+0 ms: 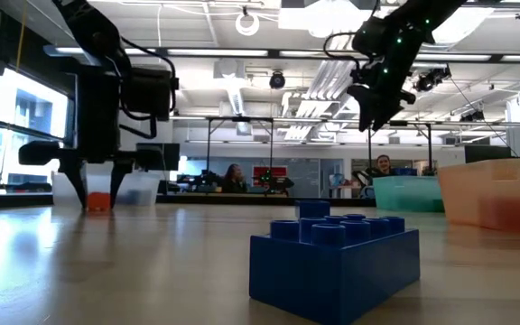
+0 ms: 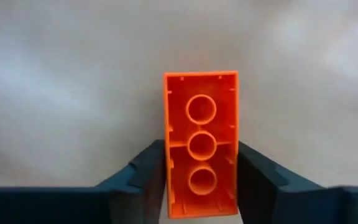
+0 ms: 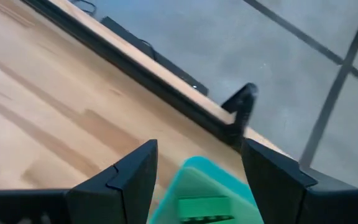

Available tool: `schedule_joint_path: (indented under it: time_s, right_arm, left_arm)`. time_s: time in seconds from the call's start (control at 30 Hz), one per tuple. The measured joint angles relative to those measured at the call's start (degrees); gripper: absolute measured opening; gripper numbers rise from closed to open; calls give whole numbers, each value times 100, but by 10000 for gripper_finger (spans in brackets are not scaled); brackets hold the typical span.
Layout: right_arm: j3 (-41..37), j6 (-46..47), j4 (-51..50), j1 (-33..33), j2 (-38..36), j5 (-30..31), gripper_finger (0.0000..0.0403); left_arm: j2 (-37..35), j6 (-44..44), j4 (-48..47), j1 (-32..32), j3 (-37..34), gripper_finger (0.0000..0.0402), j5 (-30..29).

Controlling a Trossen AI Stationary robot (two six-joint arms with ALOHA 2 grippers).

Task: Sort & place blocks by color
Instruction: Put the orange game piece into the orange bin

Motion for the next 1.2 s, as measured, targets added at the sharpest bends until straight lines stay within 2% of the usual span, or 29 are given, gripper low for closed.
schedule_joint_path:
  time_s: [0.07, 0.27, 0.43, 0.7, 0.83, 1.07, 1.2]
  right_arm:
    - [0, 218, -6, 117, 0, -2, 220]
    - [0, 742, -7, 531, 0, -13, 220]
    - [0, 1094, -4, 921, 0, -424, 220]
    - [0, 1753, 218, 1495, 0, -1042, 220]
    - [0, 1950, 574, 1807, 0, -1341, 220]
    - [0, 2061, 1518, 2441, 0, -1718, 220]
    - [0, 1955, 2171, 2787, 0, -1989, 220]
  left_arm:
    - [7, 425, 7, 20, -3, 109, -258]
    - [4, 1479, 219, 51, -5, 107, -252]
    - [-30, 2830, 985, 44, -5, 107, 176]
    - [-39, 4695, 2880, 27, -3, 108, 1692]
    - [-39, 5444, 3755, 44, -3, 108, 2665]
    - [-48, 5695, 5359, 33, 1, 108, 4474]
    - [-48, 5878, 6161, 33, 4, 109, 5701]
